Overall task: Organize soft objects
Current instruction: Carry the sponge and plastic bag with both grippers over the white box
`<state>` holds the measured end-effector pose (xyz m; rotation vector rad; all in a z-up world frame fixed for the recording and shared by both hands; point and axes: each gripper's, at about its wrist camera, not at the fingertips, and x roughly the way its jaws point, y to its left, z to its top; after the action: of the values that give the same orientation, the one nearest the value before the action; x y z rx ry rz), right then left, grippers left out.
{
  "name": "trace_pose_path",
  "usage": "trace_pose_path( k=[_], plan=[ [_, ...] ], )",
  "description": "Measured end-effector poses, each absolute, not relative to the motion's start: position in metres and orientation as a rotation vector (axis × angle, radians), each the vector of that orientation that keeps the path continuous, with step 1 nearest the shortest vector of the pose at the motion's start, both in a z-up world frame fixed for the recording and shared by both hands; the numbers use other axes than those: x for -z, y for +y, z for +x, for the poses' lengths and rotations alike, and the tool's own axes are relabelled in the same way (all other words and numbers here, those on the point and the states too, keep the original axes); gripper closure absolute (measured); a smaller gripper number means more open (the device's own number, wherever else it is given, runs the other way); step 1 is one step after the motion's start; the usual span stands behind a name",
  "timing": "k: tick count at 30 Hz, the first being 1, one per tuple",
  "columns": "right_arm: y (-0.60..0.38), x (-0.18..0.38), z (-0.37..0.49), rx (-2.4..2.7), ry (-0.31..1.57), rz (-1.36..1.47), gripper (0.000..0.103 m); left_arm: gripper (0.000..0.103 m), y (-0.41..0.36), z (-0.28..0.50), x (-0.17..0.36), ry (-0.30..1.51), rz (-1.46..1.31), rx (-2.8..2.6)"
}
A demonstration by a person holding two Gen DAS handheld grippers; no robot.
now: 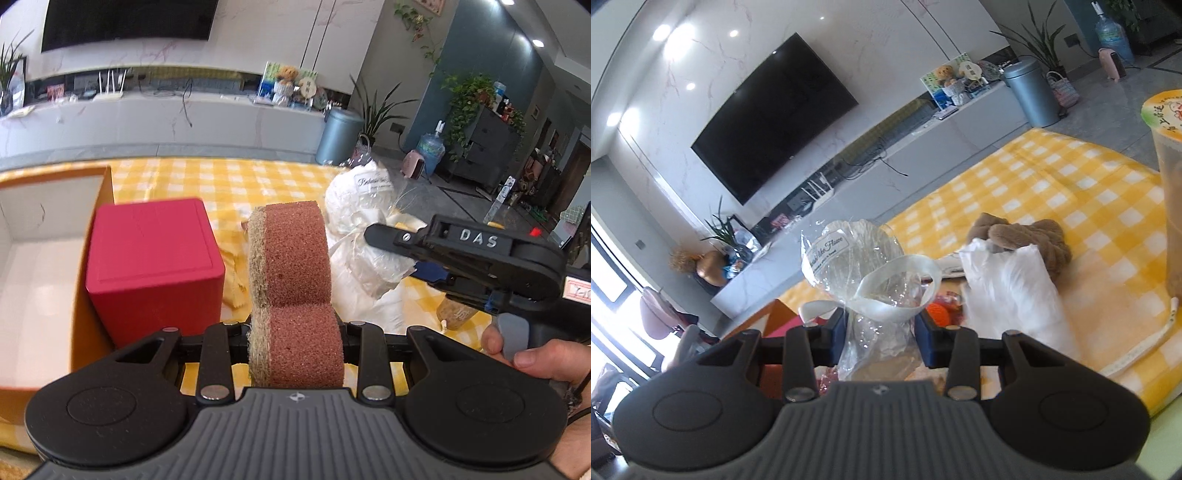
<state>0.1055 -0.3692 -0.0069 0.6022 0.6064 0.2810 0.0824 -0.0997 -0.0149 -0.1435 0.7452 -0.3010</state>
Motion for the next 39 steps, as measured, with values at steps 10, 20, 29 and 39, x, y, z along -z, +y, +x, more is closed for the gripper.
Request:
trace_pose_path(
  k=[10,20,29,39],
  plan=[
    [-0.364,0.006,0.104,-0.141,0.641,0.469,0.066,0.067,-0.085,0.086,0.002,0.758,-0.153,0.33],
    [-0.363,-0.003,0.096,-0.303,0.584,0.596,0.067,0.067,-0.035,0.077,-0.029,0.688,-0.122,0.285],
    [-0.302,-0.036,0.088,-0.646,0.524,0.657,0.067,0.067,0.046,0.063,-0.038,0.65,-0.179,0.128],
    [-0.167,-0.028,0.103,-0.865,0.677,0.634,0.067,0.067,0.127,0.059,-0.017,0.65,-0.21,0.053]
  ],
)
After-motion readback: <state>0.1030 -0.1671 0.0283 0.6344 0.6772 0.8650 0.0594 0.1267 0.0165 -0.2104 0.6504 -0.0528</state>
